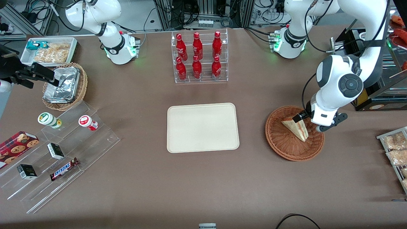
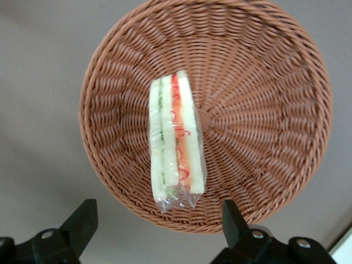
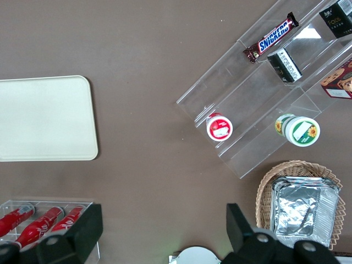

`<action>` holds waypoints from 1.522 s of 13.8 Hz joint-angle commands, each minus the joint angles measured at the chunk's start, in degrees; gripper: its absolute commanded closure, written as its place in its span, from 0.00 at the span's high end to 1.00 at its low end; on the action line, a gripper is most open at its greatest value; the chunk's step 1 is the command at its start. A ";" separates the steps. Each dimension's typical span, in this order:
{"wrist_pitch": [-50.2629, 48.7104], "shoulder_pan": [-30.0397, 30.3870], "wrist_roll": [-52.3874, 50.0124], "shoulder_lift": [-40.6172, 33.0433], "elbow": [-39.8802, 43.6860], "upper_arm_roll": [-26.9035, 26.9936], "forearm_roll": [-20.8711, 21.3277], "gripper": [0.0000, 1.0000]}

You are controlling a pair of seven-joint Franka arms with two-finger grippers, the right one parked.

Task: Place sandwich from basket to tray
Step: 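Lower the left gripper and close it on the sandwich's crust edge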

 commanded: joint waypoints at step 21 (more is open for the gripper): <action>17.49 -0.13 -23.59 8.76 -5.06 -0.22 0.08 0.97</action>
